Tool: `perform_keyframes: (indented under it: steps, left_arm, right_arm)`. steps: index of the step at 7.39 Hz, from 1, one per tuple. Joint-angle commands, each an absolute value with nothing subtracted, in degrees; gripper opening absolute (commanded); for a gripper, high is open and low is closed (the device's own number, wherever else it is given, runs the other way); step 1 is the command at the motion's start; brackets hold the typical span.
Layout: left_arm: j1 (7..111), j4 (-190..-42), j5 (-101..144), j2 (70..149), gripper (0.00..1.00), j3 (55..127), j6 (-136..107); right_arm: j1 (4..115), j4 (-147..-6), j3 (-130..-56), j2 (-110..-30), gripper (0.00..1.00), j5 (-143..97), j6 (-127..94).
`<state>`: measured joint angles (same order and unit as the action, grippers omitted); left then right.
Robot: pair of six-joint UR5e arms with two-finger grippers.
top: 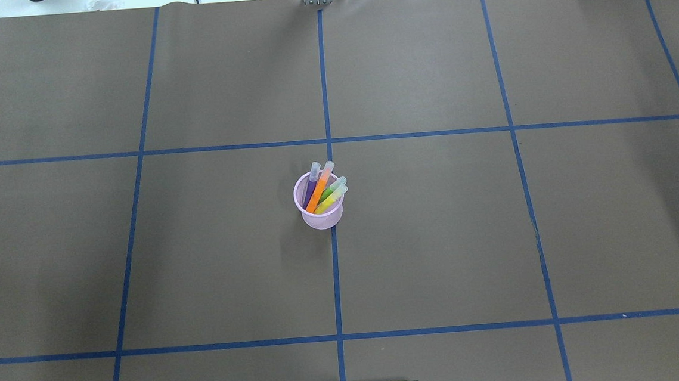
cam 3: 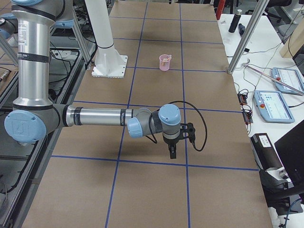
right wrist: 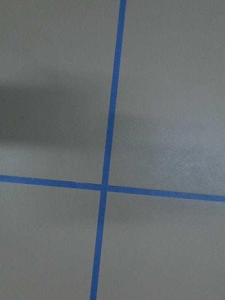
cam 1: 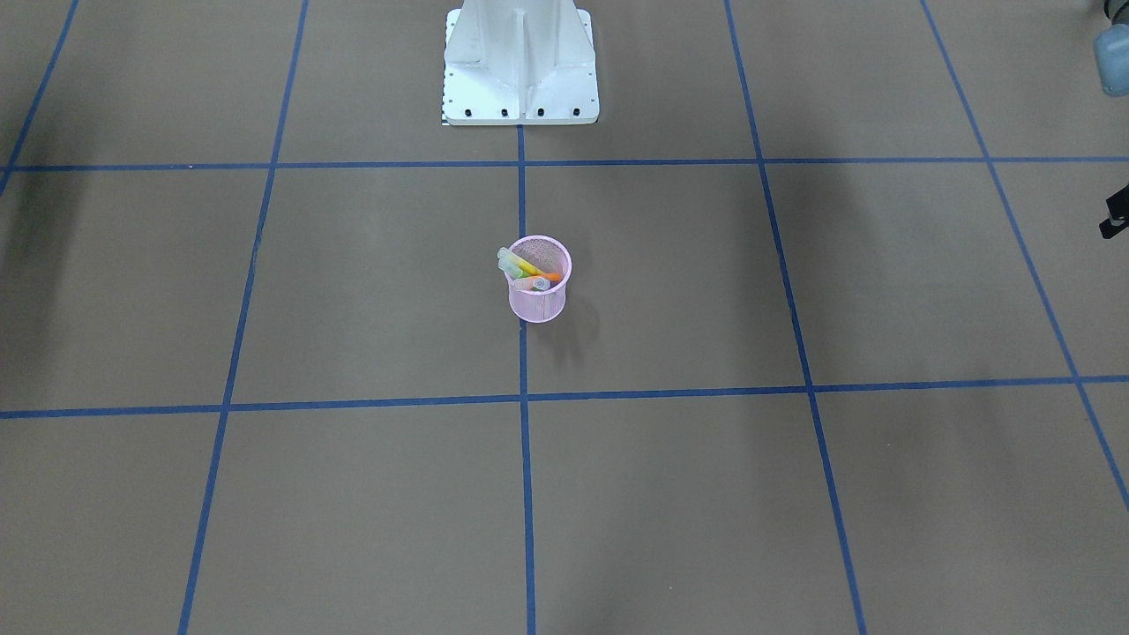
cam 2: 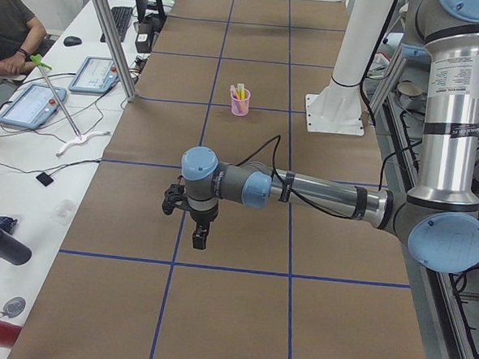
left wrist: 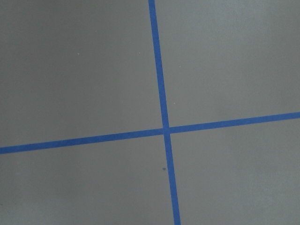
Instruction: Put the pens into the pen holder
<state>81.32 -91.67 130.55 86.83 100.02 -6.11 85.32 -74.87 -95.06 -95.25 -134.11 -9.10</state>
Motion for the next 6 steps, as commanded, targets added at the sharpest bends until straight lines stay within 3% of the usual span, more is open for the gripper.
perform_keyframes:
  steps: [1,6]
  left_arm:
    - [81.30,-91.15,130.69,86.48,0.99,100.37,-6.33]
    - [81.47,-87.27,133.77,87.63,0.99,100.63,-6.59]
  right_arm:
    - [84.56,-75.32,-95.10,-94.93,0.99,-132.55,-9.40]
    - [83.67,-80.95,-96.86,-93.95,0.99,-131.74,-9.40]
